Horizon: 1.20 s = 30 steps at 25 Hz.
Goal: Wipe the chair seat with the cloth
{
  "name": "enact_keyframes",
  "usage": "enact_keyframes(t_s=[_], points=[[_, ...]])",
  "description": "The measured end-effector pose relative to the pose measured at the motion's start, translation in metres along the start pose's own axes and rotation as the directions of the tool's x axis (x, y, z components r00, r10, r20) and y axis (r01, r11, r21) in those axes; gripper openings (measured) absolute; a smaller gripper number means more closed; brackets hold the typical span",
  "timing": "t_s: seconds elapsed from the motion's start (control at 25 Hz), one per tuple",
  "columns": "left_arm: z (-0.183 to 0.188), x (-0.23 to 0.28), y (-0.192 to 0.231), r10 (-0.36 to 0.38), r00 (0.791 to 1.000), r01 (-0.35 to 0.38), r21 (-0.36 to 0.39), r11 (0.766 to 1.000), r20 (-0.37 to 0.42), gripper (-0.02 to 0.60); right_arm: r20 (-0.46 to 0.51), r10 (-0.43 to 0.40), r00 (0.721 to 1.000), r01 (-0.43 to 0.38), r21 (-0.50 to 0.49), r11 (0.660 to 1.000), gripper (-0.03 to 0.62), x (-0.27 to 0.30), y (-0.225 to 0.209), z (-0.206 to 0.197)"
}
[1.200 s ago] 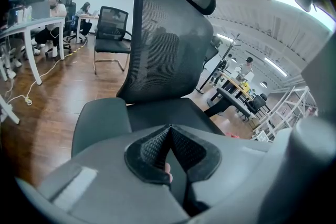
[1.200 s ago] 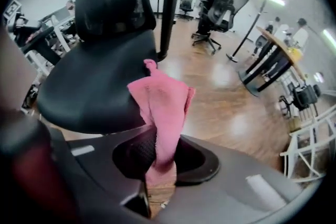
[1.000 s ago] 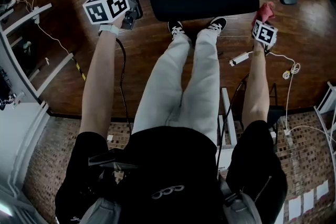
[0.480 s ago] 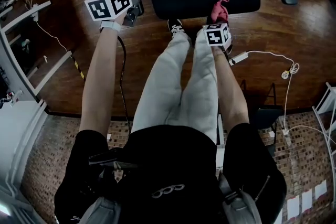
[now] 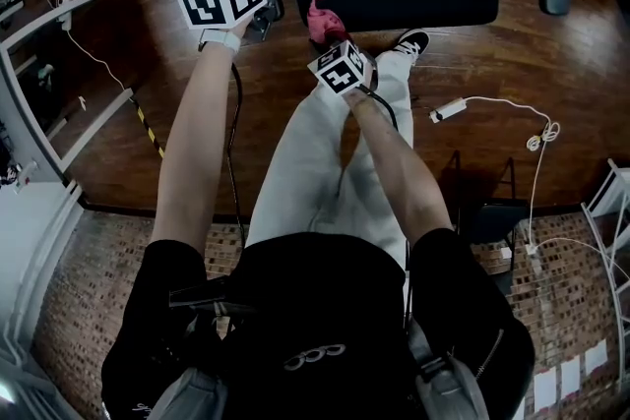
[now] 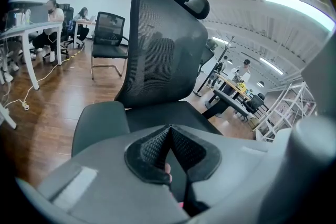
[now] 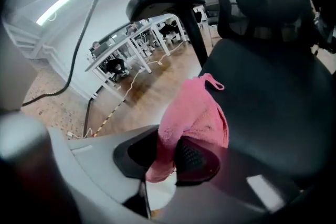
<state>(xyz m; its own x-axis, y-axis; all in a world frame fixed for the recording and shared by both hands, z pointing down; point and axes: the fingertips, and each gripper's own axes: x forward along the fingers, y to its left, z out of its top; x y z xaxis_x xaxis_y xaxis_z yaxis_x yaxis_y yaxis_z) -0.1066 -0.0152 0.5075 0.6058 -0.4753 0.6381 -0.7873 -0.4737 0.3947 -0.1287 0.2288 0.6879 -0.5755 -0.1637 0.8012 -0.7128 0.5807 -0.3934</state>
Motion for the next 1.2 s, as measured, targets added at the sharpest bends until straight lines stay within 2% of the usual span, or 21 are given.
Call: enact_keyframes(t_s=[0.12, 0.24, 0.36, 0.52, 0.72, 0.88, 1.0, 1.2], points=[[-0.001, 0.0, -0.003, -0.003, 1.0, 0.003, 0.009, 1.0, 0.005, -0.006, 0.051, 0.093, 0.994, -0.092, -0.017, 0.996, 0.075, -0.007, 0.02, 0.019], [0.0, 0.0, -0.006, -0.009, 1.0, 0.009, 0.025, 1.0, 0.008, -0.006, 0.064, 0.096, 0.993, -0.094, -0.032, 0.995, 0.075, -0.021, 0.021, 0.024], [-0.004, -0.003, -0.008, -0.007, 1.0, 0.007, 0.067, 0.998, 0.005, -0.006, 0.054, 0.062, 0.997, -0.061, -0.005, 0.998, 0.075, -0.042, 0.015, 0.02], [-0.011, -0.004, -0.013, -0.002, 1.0, 0.002, 0.167, 0.986, -0.002, -0.006, 0.056, 0.004, 0.998, -0.006, 0.042, 0.999, 0.075, -0.082, 0.002, 0.012], [-0.017, -0.011, -0.024, 0.018, 1.0, -0.019, 0.216, 0.976, 0.007, -0.006, 0.097, -0.124, 0.988, 0.114, 0.1, 0.988, 0.075, -0.152, -0.03, 0.001], [-0.023, -0.042, -0.064, 0.0, 0.999, -0.01, 0.23, 0.973, 0.041, -0.006, 0.133, -0.209, 0.969, 0.19, 0.142, 0.971, 0.075, -0.219, -0.048, -0.008], [-0.028, -0.079, -0.111, -0.027, 0.997, 0.01, 0.245, 0.97, 0.066, -0.006, 0.162, -0.26, 0.952, 0.239, 0.141, 0.961, 0.075, -0.273, -0.05, -0.011], [-0.049, -0.123, -0.168, -0.063, 0.995, 0.044, 0.238, 0.97, 0.075, -0.006, 0.208, -0.309, 0.928, 0.282, 0.149, 0.948, 0.075, -0.334, -0.045, -0.011]])
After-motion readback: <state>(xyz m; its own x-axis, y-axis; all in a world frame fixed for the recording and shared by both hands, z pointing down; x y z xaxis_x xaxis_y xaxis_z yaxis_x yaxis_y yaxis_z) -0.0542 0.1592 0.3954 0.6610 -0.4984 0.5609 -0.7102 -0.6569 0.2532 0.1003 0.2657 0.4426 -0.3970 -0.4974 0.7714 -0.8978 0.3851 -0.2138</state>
